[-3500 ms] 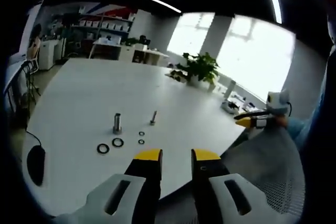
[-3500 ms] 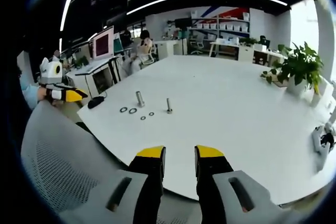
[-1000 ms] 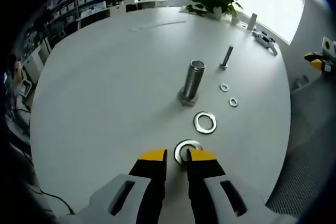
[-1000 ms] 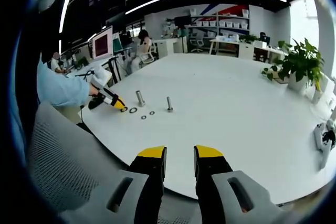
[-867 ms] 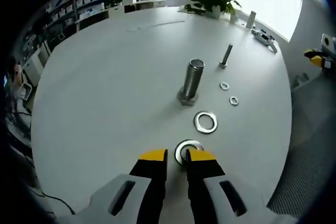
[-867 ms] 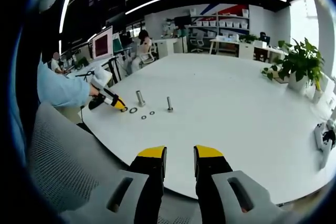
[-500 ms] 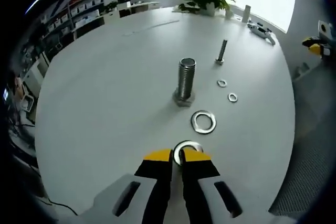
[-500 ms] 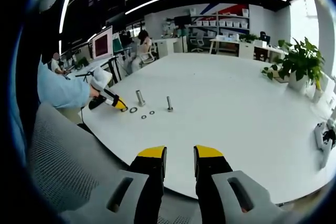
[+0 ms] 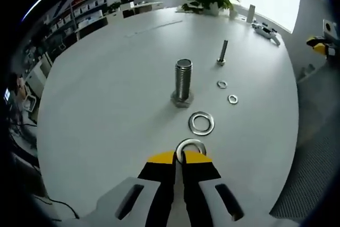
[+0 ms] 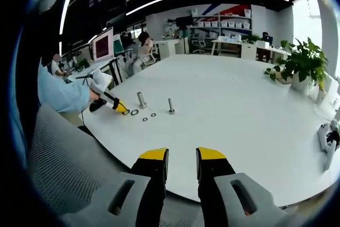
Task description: Place the washer onto the threaded stud by aligning its center hole with the stud, sliding it down to the base, and recovering from edge contact or off-axis alignment until the washer reaches the visible bottom stop.
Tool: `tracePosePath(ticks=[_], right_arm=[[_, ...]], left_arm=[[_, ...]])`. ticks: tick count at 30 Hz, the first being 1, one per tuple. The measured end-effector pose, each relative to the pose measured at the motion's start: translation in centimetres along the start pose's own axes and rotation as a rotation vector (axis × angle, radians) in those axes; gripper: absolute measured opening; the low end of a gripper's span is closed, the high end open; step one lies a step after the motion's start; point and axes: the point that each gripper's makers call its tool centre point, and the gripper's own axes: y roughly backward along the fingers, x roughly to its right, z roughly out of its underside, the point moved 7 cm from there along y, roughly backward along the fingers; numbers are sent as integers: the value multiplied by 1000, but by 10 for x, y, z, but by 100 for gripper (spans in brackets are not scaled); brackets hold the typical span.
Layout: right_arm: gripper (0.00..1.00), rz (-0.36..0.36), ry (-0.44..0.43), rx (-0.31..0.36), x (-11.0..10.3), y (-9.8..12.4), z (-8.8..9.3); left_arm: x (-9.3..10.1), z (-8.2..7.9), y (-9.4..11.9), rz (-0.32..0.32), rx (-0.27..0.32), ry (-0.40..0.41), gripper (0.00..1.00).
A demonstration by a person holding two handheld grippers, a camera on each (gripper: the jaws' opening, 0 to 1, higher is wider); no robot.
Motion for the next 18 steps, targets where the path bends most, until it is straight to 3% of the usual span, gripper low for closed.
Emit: tracePosePath(ticks=[8,18], right_arm=[[23,1,-1,0,0,0,0],[23,3,-2,3,1,1,-1]], left_arm=[[-2,-11,13,-3,37,23,1],[-2,-42,27,-7,109,4,2]])
